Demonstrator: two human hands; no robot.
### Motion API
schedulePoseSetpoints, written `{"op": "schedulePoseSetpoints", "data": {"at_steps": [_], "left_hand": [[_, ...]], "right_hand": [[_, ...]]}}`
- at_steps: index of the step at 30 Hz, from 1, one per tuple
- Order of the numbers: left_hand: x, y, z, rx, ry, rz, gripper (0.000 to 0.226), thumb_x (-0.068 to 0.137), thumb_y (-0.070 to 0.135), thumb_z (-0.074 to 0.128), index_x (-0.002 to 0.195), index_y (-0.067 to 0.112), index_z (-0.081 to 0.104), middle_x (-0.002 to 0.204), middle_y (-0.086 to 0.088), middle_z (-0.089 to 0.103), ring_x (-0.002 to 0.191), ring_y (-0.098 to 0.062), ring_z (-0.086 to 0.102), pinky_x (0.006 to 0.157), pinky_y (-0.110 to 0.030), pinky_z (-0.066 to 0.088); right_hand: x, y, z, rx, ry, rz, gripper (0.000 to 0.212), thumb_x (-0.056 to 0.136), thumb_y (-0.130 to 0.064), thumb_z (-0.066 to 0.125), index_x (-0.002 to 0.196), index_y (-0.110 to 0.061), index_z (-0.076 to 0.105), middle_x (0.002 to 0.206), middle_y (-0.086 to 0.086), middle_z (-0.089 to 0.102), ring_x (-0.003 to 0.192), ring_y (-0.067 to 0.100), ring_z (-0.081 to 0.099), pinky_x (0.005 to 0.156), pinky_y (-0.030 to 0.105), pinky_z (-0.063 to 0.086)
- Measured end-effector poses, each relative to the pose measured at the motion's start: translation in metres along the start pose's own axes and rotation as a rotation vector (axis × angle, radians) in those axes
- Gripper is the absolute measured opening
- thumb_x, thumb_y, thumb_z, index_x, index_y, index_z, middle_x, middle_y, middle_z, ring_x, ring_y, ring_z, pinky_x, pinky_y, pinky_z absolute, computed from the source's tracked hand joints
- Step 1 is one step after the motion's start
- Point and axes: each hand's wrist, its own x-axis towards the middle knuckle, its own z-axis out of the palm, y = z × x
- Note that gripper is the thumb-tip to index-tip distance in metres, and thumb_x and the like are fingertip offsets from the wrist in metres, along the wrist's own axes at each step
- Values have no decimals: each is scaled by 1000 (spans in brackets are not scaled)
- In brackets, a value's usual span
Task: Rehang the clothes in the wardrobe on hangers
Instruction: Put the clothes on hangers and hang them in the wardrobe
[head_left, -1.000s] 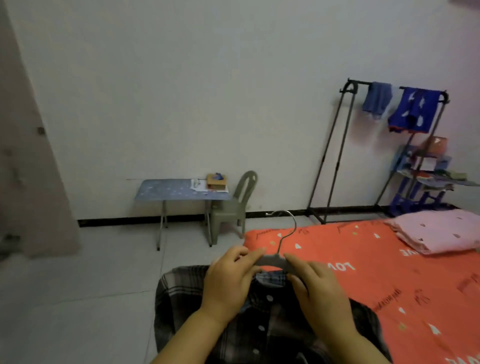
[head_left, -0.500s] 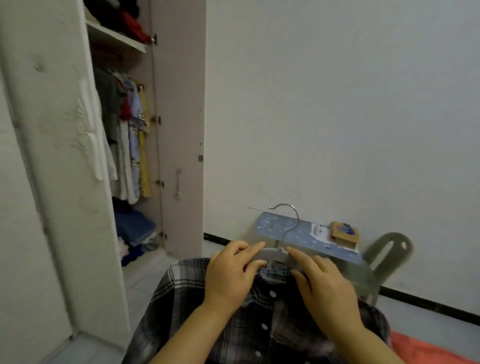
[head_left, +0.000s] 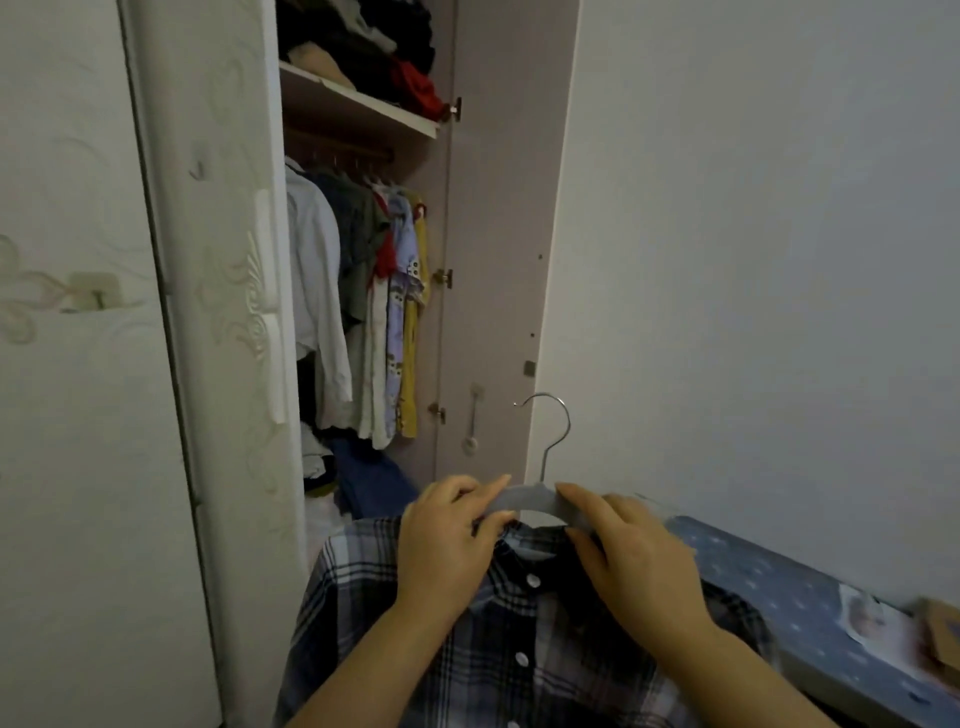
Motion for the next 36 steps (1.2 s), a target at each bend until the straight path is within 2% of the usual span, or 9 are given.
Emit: {"op": "schedulePoseSetpoints", "data": {"at_steps": [3, 6, 10, 21, 24, 27, 29, 33, 36], "left_hand": [[42, -47, 35, -17, 46, -22, 35, 77, 20, 75, 112, 19, 69, 85, -1, 61, 74, -22, 57, 64, -47, 51], [89, -87, 65, -51, 55, -25, 35, 78, 20, 75, 112, 18, 69, 85, -1, 61, 73, -22, 57, 64, -48, 51], [152, -137, 103, -33, 88, 5, 36, 76, 17, 76, 111, 16, 69, 82, -1, 61, 69, -20, 57, 59, -45, 52], [298, -276, 175, 209, 215, -6, 34, 72, 12, 78, 105, 9, 71, 81, -7, 65, 67, -22, 61, 59, -34, 55], [335, -309, 177, 260, 249, -32, 32, 73, 13, 77, 104, 9, 72, 83, -7, 66, 71, -22, 62, 62, -35, 55], [369, -347, 173, 337, 325, -60, 31, 75, 15, 76, 106, 10, 71, 84, -6, 65, 72, -20, 61, 64, -34, 54], [389, -372, 165, 373, 361, -73, 32, 76, 16, 76, 107, 12, 71, 85, -4, 64, 72, -16, 60, 65, -32, 54], [428, -428, 154, 388, 420, -127, 33, 77, 18, 75, 109, 15, 70, 86, 0, 63, 74, -15, 58, 68, -32, 53], [457, -476, 138, 367, 466, -155, 33, 79, 19, 74, 111, 17, 69, 88, 2, 62, 76, -15, 59, 71, -32, 53]], "right_hand": [[49, 18, 54, 28, 1, -28, 44, 70, -11, 81, 111, -18, 66, 75, 2, 65, 60, 24, 60, 33, 32, 43], [99, 38, 97, 28, -9, -27, 45, 71, -14, 81, 113, -20, 65, 78, 0, 65, 62, 22, 60, 37, 26, 41], [164, 65, 152, 21, 23, -55, 47, 67, -15, 84, 110, -20, 67, 77, -1, 65, 59, 20, 61, 32, 25, 41], [341, 119, 329, 249, 13, -226, 46, 69, -19, 82, 113, -21, 67, 80, -1, 68, 62, 20, 63, 36, 25, 44], [392, 124, 369, 299, -68, -268, 45, 87, -35, 63, 131, -31, 52, 102, -3, 66, 88, 20, 62, 55, 29, 52], [439, 120, 417, 377, -87, -347, 51, 94, -50, 40, 143, -39, 29, 121, -9, 56, 107, 16, 52, 70, 26, 50], [470, 106, 442, 385, -93, -386, 52, 95, -52, 36, 144, -41, 24, 122, -10, 54, 109, 15, 49, 72, 25, 49], [529, 73, 486, 411, -42, -448, 50, 95, -45, 42, 143, -36, 31, 109, -4, 57, 100, 20, 51, 68, 30, 51], [575, 43, 521, 371, 7, -494, 50, 98, -44, 34, 146, -38, 22, 109, -3, 53, 102, 19, 47, 70, 30, 49]]}}
